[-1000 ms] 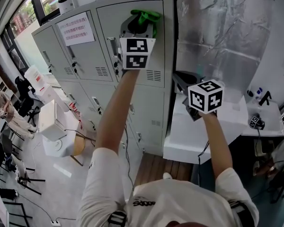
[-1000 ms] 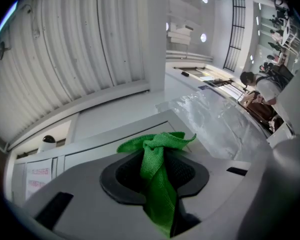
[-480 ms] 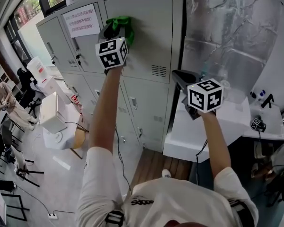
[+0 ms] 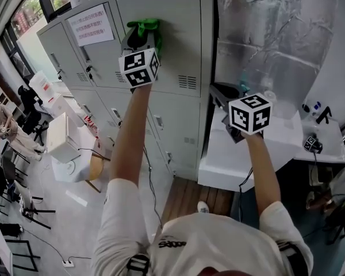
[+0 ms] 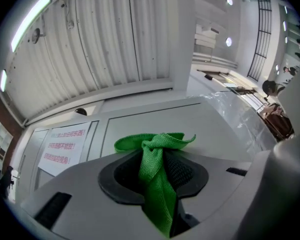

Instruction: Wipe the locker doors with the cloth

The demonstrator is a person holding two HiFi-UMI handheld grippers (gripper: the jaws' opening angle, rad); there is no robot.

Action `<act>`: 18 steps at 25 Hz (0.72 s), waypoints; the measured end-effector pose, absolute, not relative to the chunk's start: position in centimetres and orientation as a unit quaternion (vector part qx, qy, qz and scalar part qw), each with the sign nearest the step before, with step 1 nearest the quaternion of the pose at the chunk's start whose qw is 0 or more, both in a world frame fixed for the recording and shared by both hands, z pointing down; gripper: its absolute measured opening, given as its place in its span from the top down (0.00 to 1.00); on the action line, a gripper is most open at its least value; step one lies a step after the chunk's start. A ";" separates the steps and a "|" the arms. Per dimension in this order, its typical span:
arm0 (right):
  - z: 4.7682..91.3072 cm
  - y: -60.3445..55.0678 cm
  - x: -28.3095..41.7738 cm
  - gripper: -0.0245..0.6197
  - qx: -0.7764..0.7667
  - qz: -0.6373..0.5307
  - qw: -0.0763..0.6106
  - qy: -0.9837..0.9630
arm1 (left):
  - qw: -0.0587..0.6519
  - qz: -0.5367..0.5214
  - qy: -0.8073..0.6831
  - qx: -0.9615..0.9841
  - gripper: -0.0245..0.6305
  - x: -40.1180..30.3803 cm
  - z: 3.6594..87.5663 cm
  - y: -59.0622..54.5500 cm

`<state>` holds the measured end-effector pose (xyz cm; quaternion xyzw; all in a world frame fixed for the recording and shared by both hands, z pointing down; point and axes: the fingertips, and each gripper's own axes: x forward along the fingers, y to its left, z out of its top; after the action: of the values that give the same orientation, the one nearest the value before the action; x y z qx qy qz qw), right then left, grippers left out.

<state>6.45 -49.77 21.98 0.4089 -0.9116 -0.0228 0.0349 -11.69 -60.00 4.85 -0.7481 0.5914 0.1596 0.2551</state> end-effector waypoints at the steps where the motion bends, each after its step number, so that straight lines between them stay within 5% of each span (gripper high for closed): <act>1: 22.0 -49.8 6.7 0.95 0.410 -0.022 0.034 -0.911 | 0.263 0.154 0.582 -0.754 0.79 -10.7 5.0 -59.7; 18: 24.2 -48.5 9.4 0.95 0.439 -0.015 0.044 -0.897 | 0.348 0.127 0.474 -0.799 0.79 3.5 10.3 -55.3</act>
<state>9.43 -48.45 24.20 0.4392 -0.8972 -0.0149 0.0444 3.54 -55.33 10.26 -0.7989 0.4740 0.1266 0.3480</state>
